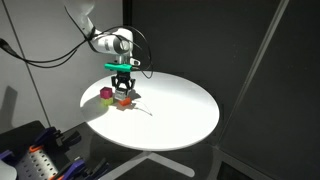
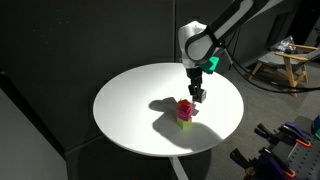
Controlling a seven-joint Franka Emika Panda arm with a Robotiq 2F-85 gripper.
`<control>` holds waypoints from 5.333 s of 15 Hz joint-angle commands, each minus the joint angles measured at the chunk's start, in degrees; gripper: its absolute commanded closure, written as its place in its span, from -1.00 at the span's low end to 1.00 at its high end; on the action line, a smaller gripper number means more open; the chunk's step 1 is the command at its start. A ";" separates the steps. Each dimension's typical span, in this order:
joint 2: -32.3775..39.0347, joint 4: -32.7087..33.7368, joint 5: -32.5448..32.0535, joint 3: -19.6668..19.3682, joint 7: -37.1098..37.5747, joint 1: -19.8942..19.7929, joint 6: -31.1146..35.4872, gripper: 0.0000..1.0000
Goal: Put the grey block on top of the orange block
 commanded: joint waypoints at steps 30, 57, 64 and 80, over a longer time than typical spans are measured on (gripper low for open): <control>3.98 6.68 -0.37 0.74 -0.22 0.23 -0.66 0.38; 10.84 13.23 -0.69 0.68 -0.49 1.63 -1.12 -1.00; 8.85 13.29 1.03 0.93 1.29 1.55 -8.27 -1.00; -3.00 11.67 3.31 1.58 5.72 1.33 -11.62 -1.00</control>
